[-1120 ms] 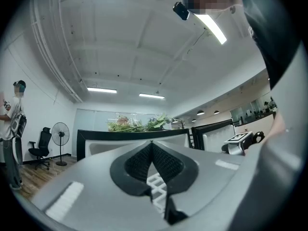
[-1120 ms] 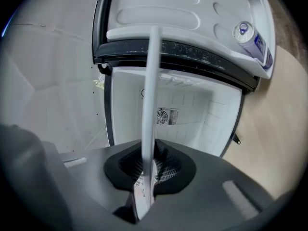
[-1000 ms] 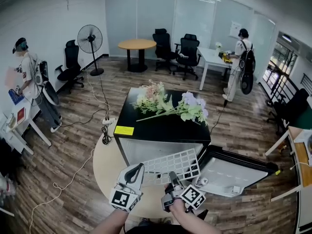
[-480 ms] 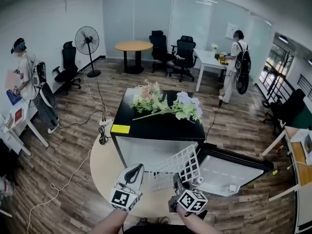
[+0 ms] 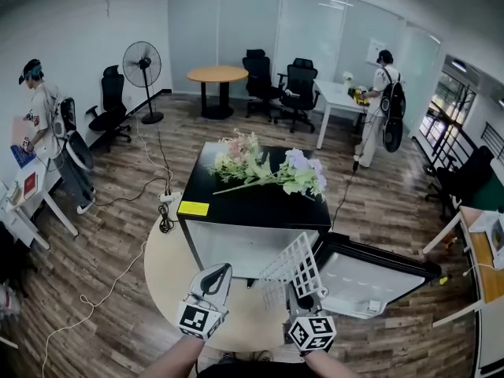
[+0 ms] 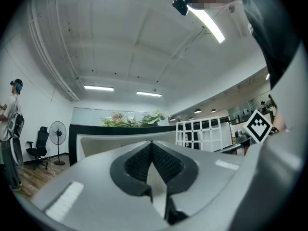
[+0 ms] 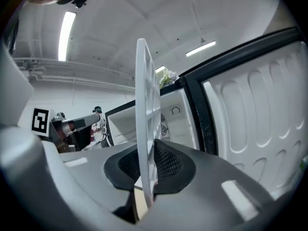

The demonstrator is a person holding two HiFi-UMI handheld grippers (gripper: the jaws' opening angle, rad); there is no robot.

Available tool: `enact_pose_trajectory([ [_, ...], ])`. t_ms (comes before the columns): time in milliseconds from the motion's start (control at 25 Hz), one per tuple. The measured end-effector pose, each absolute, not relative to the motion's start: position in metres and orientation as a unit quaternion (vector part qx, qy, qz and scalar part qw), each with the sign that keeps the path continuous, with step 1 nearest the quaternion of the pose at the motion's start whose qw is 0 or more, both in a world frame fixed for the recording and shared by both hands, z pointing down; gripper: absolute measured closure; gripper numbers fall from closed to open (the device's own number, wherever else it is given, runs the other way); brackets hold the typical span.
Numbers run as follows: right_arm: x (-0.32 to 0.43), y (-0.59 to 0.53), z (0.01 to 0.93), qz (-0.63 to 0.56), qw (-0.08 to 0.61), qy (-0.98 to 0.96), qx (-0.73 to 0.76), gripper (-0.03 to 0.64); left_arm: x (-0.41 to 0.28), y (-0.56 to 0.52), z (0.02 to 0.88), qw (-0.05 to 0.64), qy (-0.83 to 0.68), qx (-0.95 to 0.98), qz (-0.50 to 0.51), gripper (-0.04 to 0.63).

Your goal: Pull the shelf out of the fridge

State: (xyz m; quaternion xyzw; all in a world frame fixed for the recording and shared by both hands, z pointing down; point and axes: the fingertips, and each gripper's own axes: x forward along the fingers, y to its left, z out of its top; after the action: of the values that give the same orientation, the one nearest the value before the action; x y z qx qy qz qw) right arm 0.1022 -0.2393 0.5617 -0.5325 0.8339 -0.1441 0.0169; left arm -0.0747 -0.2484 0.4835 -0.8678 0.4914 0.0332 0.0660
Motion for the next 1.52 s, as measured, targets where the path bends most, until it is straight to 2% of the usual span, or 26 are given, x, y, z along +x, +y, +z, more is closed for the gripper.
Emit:
enact_pose_trajectory([
  [560,0.124,-0.237,0.535,-0.021,-0.021,0.834,-0.552,0.580,-0.068,-0.260,0.496,0.075,0.484,-0.872,0.008,0.595],
  [1520,0.134,-0.246,0.513,0.025,-0.015,0.820,-0.572,0.580,-0.075,-0.278,0.498,0.070,0.490,-0.869,0.008,0.595],
])
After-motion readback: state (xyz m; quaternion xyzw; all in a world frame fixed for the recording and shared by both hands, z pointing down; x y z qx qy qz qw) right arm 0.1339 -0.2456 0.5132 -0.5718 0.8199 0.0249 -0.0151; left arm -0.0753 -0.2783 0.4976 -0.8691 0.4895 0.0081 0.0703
